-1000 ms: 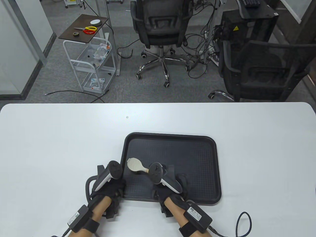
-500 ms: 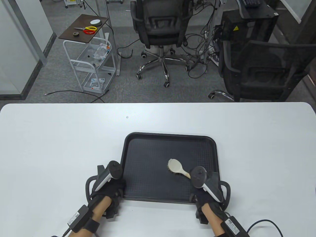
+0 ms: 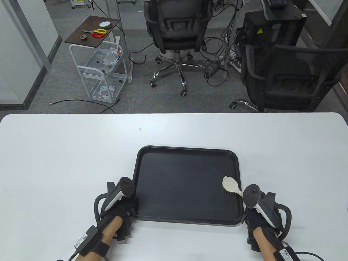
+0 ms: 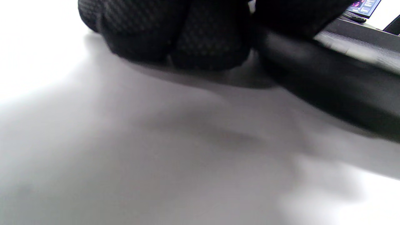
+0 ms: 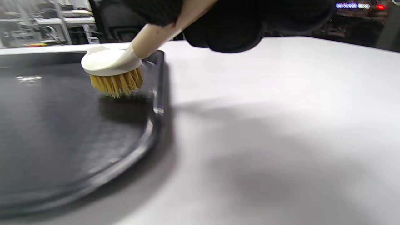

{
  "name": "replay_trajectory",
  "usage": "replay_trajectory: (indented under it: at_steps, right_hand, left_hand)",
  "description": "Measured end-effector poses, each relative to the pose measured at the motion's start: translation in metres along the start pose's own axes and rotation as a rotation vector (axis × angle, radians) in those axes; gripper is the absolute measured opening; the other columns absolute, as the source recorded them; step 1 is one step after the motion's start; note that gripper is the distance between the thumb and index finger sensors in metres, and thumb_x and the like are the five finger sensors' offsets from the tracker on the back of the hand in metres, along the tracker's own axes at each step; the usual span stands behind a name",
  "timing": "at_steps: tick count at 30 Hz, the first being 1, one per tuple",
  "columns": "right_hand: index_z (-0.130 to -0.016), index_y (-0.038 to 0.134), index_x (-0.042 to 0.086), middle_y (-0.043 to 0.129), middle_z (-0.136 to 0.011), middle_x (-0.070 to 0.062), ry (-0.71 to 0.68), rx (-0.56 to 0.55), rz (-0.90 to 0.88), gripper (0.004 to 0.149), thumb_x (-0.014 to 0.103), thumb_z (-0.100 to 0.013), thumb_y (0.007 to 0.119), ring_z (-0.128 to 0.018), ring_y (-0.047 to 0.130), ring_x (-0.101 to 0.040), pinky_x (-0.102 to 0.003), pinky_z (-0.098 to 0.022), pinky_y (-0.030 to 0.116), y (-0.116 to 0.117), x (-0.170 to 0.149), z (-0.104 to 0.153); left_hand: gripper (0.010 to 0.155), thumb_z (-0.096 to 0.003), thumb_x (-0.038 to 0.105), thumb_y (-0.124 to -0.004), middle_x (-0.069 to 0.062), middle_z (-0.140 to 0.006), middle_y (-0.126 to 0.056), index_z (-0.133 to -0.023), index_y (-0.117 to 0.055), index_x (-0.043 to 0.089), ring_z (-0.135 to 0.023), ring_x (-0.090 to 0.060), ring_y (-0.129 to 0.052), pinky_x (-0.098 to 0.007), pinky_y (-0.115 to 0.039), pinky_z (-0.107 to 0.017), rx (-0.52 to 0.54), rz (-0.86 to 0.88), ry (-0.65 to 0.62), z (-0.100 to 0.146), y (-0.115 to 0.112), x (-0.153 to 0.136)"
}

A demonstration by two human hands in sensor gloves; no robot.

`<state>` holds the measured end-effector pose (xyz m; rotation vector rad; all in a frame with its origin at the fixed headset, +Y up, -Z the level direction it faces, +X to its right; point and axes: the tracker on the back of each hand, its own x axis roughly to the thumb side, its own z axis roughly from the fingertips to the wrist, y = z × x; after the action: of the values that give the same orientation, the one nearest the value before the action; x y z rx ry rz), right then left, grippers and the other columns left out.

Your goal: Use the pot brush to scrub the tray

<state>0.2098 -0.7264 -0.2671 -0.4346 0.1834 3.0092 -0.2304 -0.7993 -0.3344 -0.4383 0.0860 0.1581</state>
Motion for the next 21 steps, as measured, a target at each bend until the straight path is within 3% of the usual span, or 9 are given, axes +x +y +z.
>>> replay_trajectory:
  at_steps: [7,13,21]
  right_hand:
    - [-0.101,0.067,0.029,0.074,-0.096,-0.010,-0.214,-0.049,-0.082,0.052,0.027,-0.049,0.076,-0.067,0.088,-0.027,-0.044,-0.046,0.080,-0.006,0.081,0.020]
    - [-0.101,0.065,0.029,0.073,-0.097,-0.009,-0.347,-0.009,-0.131,0.053,0.027,-0.049,0.075,-0.068,0.088,-0.026,-0.044,-0.046,0.080,0.013,0.153,0.032]
    - [-0.102,0.063,0.030,0.072,-0.097,-0.008,-0.424,0.065,-0.135,0.054,0.028,-0.049,0.075,-0.070,0.088,-0.025,-0.043,-0.048,0.080,0.041,0.200,0.040]
  left_hand:
    - [0.076,-0.0447,0.050,-0.074,0.002,-0.043,-0.090,-0.104,-0.044,0.013,-0.038,-0.020,-0.091,-0.048,-0.066,-0.062,-0.001,0.000,-0.001,0.000,0.000,0.000]
    - [0.076,-0.0447,0.050,-0.074,0.002,-0.043,-0.090,-0.104,-0.044,0.013,-0.038,-0.020,-0.091,-0.048,-0.066,-0.062,-0.001,0.000,-0.001,0.000,0.000,0.000]
    - [0.076,-0.0447,0.051,-0.074,0.002,-0.043,-0.090,-0.104,-0.044,0.013,-0.038,-0.020,-0.091,-0.048,-0.066,-0.062,-0.001,0.002,-0.002,0.000,0.000,0.000]
